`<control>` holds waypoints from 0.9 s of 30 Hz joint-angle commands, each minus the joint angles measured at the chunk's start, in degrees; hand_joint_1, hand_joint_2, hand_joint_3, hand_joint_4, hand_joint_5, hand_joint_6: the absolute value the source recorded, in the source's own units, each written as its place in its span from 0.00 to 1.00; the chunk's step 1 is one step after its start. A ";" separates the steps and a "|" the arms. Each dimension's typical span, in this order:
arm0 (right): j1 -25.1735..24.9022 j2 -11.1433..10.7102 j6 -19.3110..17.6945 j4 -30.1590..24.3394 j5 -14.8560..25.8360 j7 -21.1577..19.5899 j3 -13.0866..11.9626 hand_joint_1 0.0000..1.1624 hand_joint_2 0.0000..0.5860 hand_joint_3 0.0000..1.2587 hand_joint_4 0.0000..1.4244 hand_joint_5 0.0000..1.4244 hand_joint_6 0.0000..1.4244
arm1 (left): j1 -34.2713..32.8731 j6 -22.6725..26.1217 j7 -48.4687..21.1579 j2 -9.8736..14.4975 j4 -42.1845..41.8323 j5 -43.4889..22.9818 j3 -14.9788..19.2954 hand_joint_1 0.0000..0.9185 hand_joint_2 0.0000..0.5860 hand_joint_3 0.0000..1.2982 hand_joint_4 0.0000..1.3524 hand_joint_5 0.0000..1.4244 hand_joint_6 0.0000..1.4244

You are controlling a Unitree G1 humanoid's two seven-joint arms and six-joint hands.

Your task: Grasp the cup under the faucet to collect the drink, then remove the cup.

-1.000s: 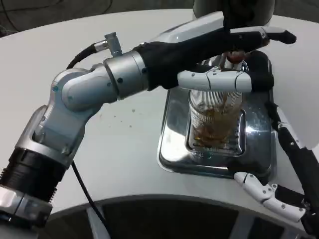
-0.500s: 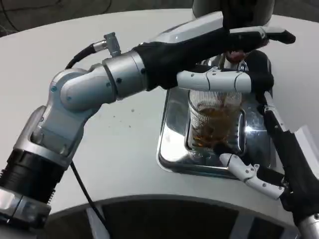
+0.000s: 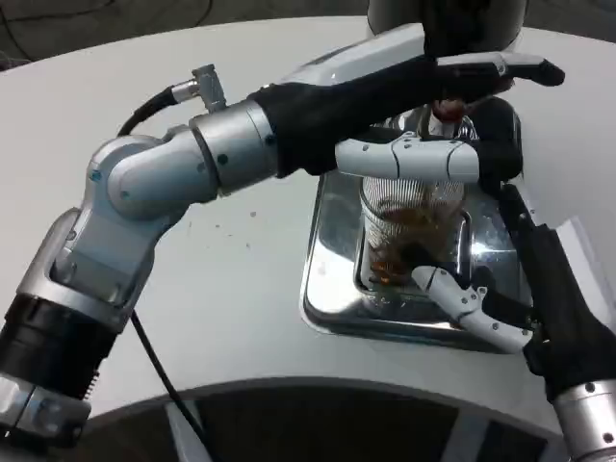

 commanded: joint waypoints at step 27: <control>-9.21 2.29 -2.24 14.71 2.49 -4.83 1.19 0.53 0.41 0.01 0.03 0.06 0.00 | 2.66 1.49 -2.65 2.77 -1.75 0.99 0.27 0.00 0.21 0.12 0.03 0.04 0.04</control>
